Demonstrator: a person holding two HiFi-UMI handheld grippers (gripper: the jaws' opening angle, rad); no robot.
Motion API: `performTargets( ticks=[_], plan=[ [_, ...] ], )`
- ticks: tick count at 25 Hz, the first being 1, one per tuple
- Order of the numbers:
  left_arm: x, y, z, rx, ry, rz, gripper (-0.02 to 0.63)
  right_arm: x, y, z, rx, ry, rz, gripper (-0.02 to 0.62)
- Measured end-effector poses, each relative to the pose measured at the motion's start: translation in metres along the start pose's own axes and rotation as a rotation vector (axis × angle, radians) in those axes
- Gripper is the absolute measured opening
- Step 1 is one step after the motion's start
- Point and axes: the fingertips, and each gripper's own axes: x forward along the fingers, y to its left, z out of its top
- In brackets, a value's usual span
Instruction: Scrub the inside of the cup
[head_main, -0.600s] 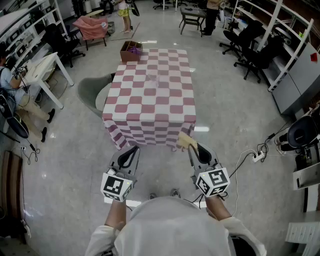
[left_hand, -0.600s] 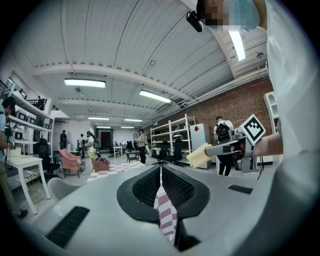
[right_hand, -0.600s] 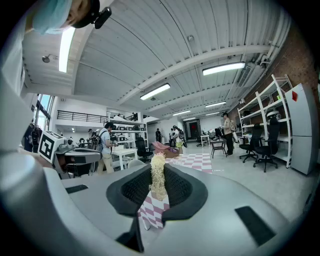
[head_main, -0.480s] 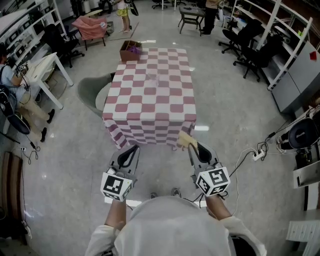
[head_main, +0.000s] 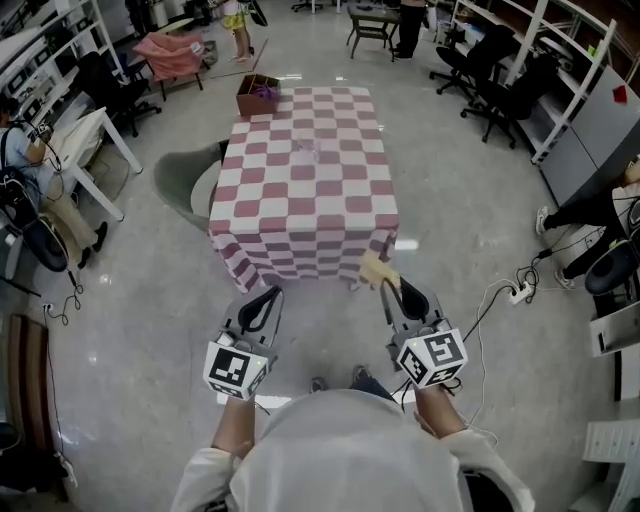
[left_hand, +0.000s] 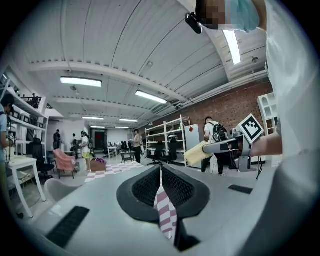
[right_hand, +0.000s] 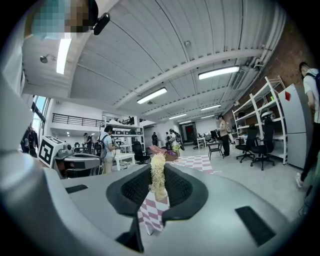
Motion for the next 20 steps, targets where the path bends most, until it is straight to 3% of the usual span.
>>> performTargets(
  ticks=[10,20],
  plan=[
    [-0.011,0.020,-0.020,-0.029,0.016,-0.034,0.037,-0.001,0.013,-0.013,0.024,0.028,-0.062,0.087],
    [0.022,0.042,-0.023,-0.048,0.022,0.000,0.037,0.038,-0.011,-0.002,0.012,0.029,-0.031,0.087]
  ],
)
